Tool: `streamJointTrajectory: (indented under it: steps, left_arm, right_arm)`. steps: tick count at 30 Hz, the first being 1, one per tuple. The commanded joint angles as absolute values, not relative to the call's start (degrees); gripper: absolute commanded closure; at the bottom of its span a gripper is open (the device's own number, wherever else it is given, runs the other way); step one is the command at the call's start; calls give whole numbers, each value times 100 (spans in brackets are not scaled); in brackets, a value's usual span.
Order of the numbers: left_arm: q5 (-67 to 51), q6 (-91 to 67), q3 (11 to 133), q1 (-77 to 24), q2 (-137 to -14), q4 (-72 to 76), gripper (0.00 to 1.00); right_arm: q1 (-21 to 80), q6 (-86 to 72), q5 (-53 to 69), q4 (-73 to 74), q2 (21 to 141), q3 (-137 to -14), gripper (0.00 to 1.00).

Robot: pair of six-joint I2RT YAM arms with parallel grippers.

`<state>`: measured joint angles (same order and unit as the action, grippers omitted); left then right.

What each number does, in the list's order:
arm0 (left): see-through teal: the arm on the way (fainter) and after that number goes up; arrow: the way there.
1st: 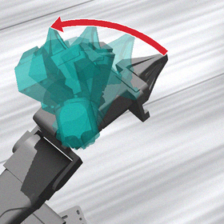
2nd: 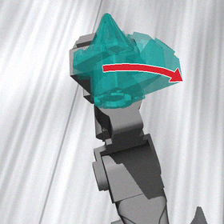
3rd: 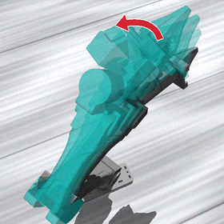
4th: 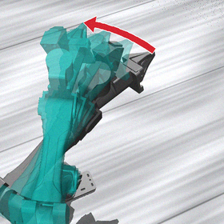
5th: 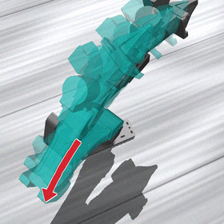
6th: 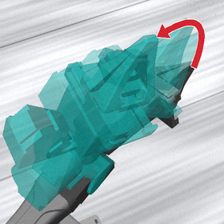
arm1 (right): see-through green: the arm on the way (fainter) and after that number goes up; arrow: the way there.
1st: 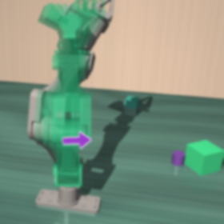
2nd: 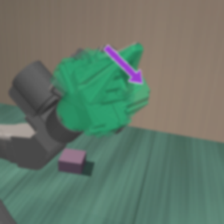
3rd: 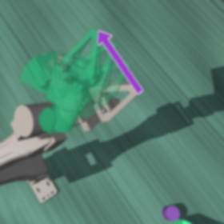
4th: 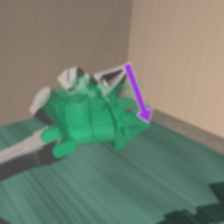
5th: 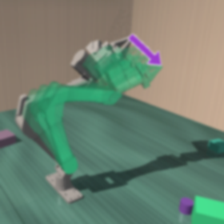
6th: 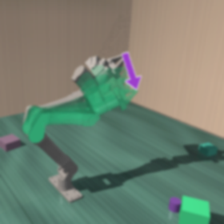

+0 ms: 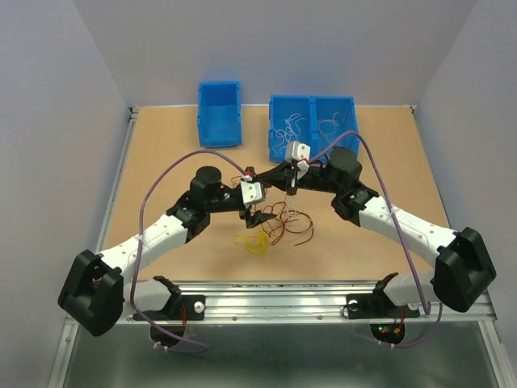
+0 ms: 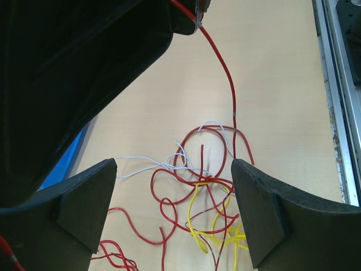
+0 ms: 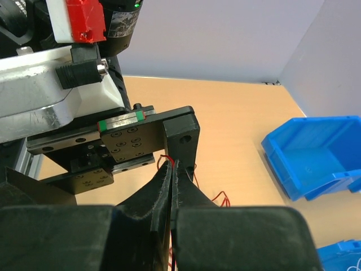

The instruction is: Untangle the cables

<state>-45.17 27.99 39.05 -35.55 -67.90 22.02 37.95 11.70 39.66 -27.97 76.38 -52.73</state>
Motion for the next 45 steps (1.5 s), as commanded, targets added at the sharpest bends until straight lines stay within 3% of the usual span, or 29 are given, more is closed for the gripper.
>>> streamJointTrajectory:
  steps: [1,12,27,45]
  left_arm:
    - [-4825,2856,4148,-3577,-6478,2127,7]
    - [-5159,3164,4588,-3586,-6820,1310,7]
    - [-3692,2391,4201,-3604,-6627,2513,10]
    - [-3384,2241,4122,-3612,-6583,2742,11]
  right_arm:
    - [3797,1547,3911,-3305,7594,-5274,99]
    - [3797,2031,4158,-3313,7462,-5001,100]
    - [3797,555,3261,-3551,8165,-5879,100]
    - [3806,-606,2523,-4254,8218,-5888,99]
